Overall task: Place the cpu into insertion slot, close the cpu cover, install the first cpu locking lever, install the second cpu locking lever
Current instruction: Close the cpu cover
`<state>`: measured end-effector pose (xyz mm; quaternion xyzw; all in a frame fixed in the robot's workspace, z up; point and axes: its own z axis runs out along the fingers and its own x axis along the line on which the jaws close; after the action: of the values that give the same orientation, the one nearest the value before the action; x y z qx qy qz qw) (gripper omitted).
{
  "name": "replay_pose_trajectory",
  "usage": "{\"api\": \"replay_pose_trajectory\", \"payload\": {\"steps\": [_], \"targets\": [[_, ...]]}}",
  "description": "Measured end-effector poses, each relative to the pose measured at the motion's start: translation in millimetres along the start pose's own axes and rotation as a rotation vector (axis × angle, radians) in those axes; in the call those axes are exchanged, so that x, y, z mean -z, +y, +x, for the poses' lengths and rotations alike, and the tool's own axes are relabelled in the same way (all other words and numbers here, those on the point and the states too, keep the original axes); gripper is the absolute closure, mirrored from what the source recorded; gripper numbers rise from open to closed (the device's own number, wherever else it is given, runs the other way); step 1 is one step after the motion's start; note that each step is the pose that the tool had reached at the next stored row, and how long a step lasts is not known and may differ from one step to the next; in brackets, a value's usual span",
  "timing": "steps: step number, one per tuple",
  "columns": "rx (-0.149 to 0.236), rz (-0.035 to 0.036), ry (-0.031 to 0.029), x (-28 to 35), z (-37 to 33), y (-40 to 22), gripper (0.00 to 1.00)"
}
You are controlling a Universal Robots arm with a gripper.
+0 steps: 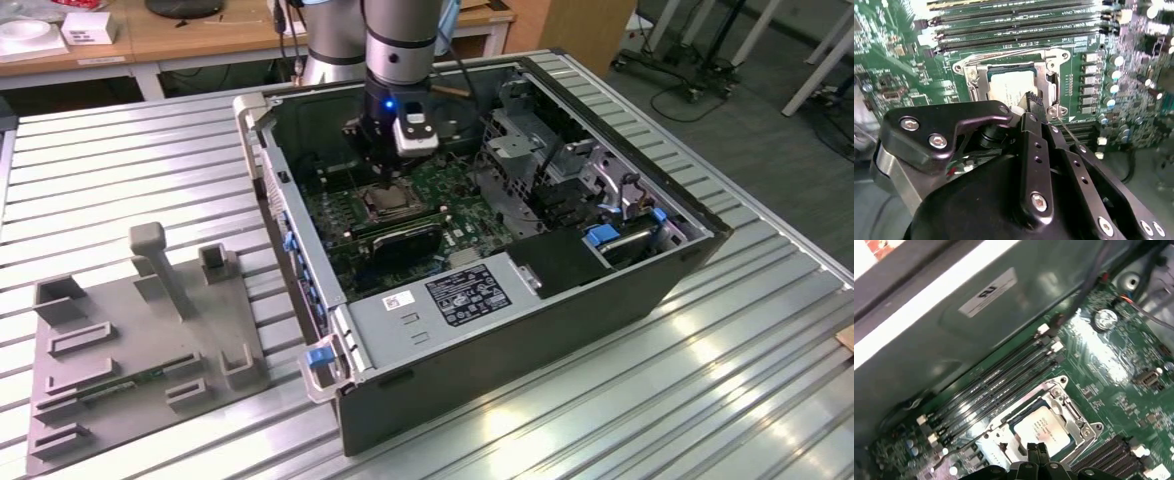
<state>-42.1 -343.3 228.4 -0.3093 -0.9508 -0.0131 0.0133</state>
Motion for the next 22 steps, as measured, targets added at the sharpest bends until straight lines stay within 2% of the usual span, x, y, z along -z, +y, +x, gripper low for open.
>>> {"api": "replay_pose_trajectory", "payload": {"steps": [22], "targets": [[0.400,0.0127,0.0059,-2.7,-0.1,0.0,0.90]]}}
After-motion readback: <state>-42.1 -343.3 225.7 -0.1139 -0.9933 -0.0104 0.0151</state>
